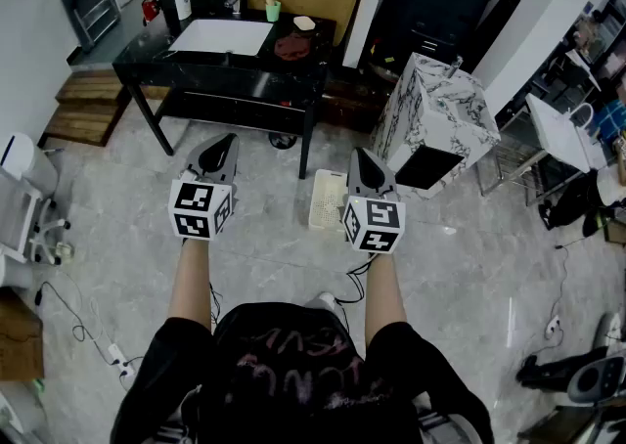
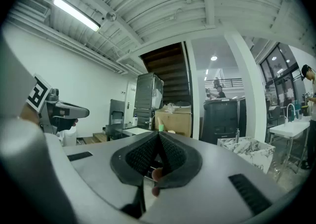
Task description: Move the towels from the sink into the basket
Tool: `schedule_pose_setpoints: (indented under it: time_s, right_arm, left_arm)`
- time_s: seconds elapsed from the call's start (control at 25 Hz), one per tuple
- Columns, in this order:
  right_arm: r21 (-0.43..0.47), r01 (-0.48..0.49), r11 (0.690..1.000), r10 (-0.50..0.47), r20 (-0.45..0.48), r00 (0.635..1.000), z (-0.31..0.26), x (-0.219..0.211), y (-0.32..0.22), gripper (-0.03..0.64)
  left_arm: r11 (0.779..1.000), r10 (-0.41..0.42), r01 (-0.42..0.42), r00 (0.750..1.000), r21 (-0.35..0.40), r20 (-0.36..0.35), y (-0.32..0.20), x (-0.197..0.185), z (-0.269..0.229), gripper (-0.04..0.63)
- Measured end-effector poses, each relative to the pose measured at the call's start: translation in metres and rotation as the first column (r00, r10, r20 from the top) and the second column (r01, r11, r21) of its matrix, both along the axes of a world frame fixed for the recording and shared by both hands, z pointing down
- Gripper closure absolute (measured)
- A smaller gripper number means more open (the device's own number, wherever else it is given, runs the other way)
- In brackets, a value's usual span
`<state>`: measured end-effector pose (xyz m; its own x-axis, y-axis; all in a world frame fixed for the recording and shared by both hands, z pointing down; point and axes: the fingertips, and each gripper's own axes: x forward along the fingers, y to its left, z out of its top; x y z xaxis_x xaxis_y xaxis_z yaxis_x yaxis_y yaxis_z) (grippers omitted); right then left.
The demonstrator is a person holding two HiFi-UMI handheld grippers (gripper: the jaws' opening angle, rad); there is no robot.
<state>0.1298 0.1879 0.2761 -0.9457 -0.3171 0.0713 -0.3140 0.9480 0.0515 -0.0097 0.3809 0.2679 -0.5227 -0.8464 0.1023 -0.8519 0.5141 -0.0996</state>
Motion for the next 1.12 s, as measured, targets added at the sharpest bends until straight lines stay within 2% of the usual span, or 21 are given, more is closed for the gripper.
schedule_pose_setpoints:
  time_s: [0.72,1.12]
  right_arm:
    - [0.022,-0.01,1.0,0.01,-0.012,1.0,0.003,-0.017,0.019,0.603]
    - [0.031,0.003,1.0,-0.002,-0.037,0.999,0.018,-0.047,0.007,0.601]
  left_arm:
    - [1.0,0.024,-0.024,0.999,0.002,-0.024,0.009,-0.008,0.008,0.58]
    - [0.999,0.034,-0.035,0.998,-0.017,-0.061,-0.007,-0.032,0.031,0.58]
